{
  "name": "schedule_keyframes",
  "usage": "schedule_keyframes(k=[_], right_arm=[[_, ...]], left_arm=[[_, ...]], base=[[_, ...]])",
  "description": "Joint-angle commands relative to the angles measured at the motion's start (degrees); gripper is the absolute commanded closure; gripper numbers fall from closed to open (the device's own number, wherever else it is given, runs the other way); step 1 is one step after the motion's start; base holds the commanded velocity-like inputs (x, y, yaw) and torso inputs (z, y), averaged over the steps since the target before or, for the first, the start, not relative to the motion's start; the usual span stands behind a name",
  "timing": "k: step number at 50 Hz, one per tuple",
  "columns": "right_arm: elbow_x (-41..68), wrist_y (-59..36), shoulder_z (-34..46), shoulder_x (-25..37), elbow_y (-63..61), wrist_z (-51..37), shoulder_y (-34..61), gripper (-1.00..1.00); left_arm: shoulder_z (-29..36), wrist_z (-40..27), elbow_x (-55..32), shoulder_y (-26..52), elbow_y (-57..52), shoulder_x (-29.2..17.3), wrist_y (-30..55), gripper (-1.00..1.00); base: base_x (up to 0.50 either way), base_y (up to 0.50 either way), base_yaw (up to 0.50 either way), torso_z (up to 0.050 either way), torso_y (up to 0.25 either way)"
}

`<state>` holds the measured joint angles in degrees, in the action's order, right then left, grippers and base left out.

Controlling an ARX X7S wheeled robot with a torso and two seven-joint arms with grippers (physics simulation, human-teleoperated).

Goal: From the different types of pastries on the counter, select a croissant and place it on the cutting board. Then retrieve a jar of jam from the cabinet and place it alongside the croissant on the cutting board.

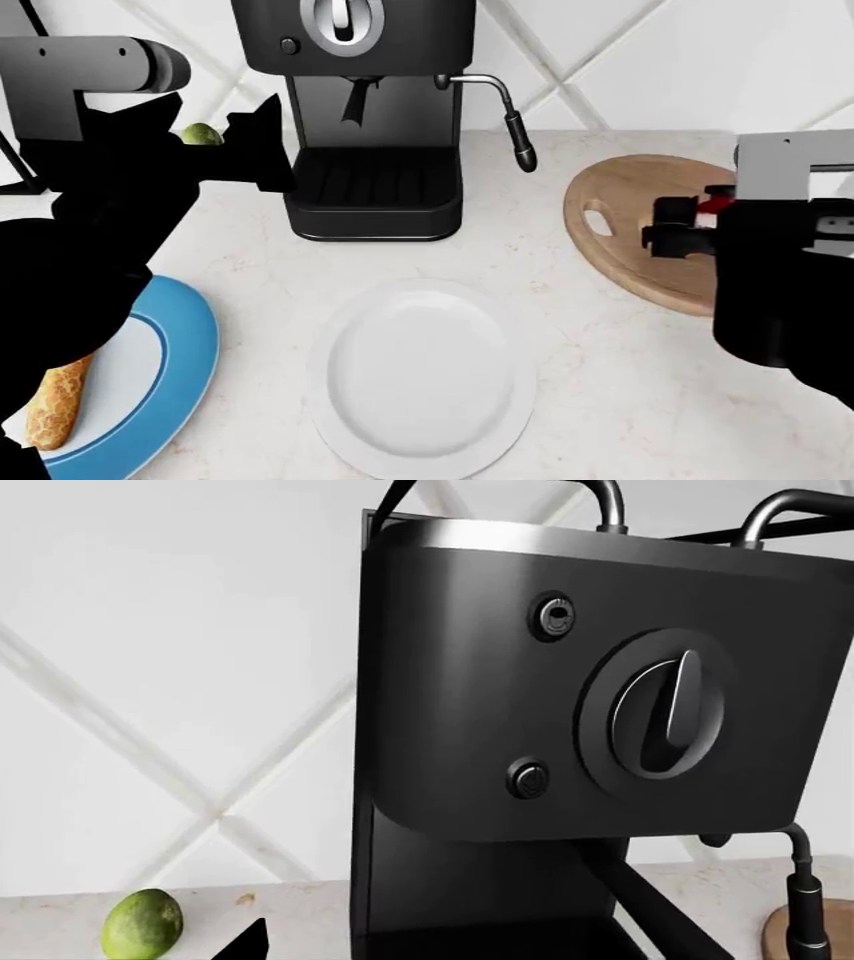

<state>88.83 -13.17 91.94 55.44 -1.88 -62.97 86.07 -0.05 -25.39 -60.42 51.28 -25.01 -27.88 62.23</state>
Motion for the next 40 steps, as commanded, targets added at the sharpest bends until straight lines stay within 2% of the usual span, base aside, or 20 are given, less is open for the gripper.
schedule_keyframes(k=[1,16,26,40], right_arm=[[-2.0,0.1,-0.8,0.2,0.8,0.0,-0.3,1.00],[-3.0,1.6,0.5,-6.4,12.5,4.9,-4.6,1.00],[-2.7,2.5,-0.2,-3.9,11.3,3.3,-5.1,1.00],[-2.9,2.9,-0.5,-3.7,10.9,2.9,-5.5,1.00]], left_arm=[[0.4,0.0,0.0,0.1,0.1,-0.2,-0.3,-1.00],[0.5,0.3,0.1,-0.3,0.4,-0.7,-0.9,-1.00],[0.8,0.0,-0.1,-0.2,0.5,-0.7,-1.0,-1.00],[1.1,-0.1,-0.4,-0.2,0.4,-0.9,-1.2,-1.00]], base=[[0.00,0.00,0.00,0.000,0.000],[0.00,0.00,0.00,0.000,0.000],[0.00,0.00,0.00,0.000,0.000],[0.00,0.00,0.00,0.000,0.000]])
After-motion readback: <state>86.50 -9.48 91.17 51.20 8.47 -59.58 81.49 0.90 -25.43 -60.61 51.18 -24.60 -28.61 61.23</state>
